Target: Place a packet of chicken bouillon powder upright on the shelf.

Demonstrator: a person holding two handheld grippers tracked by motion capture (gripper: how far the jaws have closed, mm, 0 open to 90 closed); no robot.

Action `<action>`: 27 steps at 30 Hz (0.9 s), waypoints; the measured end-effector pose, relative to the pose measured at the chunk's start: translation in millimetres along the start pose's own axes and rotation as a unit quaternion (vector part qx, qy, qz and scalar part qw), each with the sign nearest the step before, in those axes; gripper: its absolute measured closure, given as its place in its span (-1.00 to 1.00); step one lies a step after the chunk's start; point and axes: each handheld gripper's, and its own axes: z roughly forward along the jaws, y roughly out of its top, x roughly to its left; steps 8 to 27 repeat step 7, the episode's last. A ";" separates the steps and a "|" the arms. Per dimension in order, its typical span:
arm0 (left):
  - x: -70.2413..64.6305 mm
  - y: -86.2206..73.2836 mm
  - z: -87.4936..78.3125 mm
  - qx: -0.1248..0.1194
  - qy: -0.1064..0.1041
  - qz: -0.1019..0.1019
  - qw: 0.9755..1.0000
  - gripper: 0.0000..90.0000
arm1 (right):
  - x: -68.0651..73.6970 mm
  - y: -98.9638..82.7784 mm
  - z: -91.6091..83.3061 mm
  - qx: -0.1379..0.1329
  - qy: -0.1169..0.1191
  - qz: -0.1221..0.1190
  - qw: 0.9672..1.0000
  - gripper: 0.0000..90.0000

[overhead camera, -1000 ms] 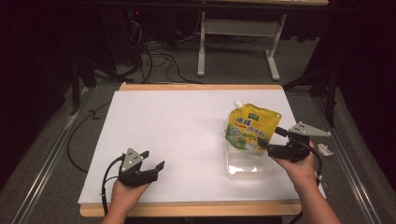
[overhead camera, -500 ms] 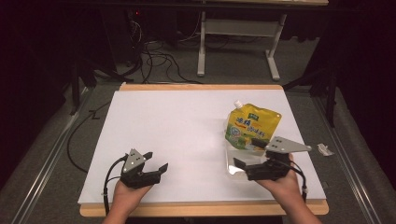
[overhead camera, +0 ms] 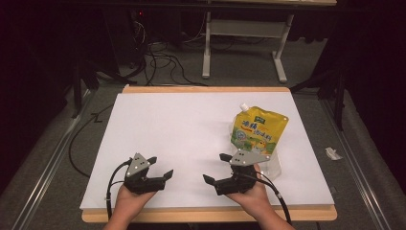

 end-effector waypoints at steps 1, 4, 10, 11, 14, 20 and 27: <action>-0.7 -0.1 0.4 0.002 0.000 0.001 1.000 -0.55 | -1.6 -1.6 -2.0 0.000 0.000 -0.001 1.000 -0.80; -5.8 0.1 2.2 0.004 0.002 -0.002 1.000 -0.56 | -9.4 -4.0 -8.7 -0.003 -0.003 0.006 1.000 -0.81; -9.8 0.6 3.3 0.009 -0.004 -0.001 1.000 -0.56 | -14.0 -2.7 -17.2 -0.011 -0.006 0.011 1.000 -0.82; -9.8 0.6 3.3 0.009 -0.004 -0.001 1.000 -0.56 | -14.0 -2.7 -17.2 -0.011 -0.006 0.011 1.000 -0.82; -9.8 0.6 3.3 0.009 -0.004 -0.001 1.000 -0.56 | -14.0 -2.7 -17.2 -0.011 -0.006 0.011 1.000 -0.82; -9.8 0.6 3.3 0.009 -0.004 -0.001 1.000 -0.56 | -14.0 -2.7 -17.2 -0.011 -0.006 0.011 1.000 -0.82; -9.8 0.6 3.3 0.009 -0.004 -0.001 1.000 -0.56 | -14.0 -2.7 -17.2 -0.011 -0.006 0.011 1.000 -0.82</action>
